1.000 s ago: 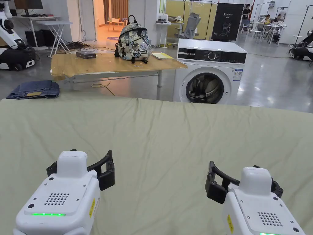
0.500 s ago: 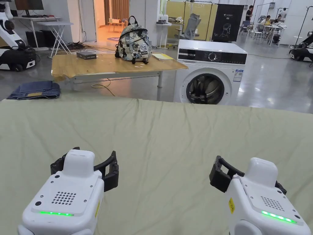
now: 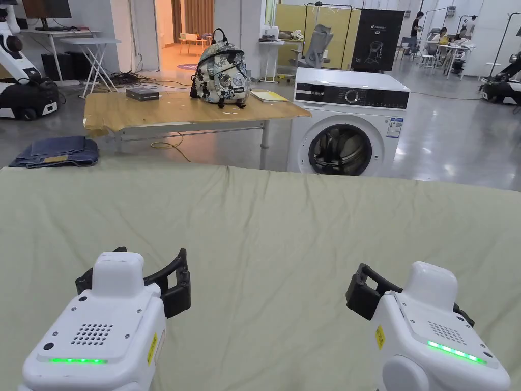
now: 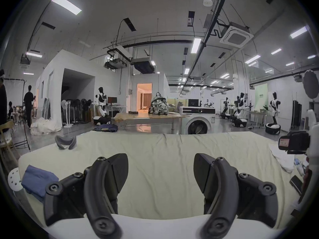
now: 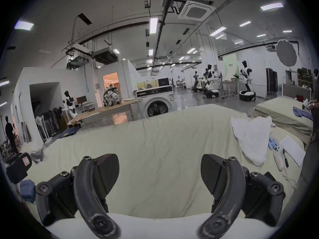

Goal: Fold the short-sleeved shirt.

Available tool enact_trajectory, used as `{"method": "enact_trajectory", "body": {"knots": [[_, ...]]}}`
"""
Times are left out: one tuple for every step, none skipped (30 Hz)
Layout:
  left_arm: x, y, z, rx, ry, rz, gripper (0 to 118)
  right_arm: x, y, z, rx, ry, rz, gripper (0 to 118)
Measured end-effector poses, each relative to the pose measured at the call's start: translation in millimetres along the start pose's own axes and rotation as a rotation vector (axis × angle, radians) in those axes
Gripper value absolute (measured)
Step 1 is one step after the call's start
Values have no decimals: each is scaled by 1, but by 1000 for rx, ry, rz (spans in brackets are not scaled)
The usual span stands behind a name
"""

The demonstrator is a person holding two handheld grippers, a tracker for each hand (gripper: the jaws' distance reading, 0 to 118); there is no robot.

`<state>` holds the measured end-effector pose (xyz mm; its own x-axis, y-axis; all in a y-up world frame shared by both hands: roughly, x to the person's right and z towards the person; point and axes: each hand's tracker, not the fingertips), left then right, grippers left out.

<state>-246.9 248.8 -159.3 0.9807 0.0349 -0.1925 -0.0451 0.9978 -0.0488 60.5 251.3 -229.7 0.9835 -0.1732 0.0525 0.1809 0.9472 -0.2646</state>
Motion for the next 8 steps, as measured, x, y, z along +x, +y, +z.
{"method": "enact_trajectory", "body": {"knots": [[1,0,0,10,-6,-6,79,0,-1,-1,5,-6,16,98],[2,0,2,17,-2,-20,80,-1,-2,-1,5,-15,47,98],[4,-1,2,31,7,-41,82,-2,-3,-2,9,-19,53,98],[7,-2,2,44,21,-66,83,-1,-3,-2,6,-16,59,98],[10,-3,2,45,34,-87,83,-1,-3,-2,-5,-14,60,98],[12,-3,2,47,39,-101,83,0,-2,-2,-27,-6,55,98],[13,-4,2,51,40,-108,83,1,-2,-3,-35,-3,54,98],[15,-5,2,46,46,-115,83,2,-3,-4,-37,-5,51,98]]}}
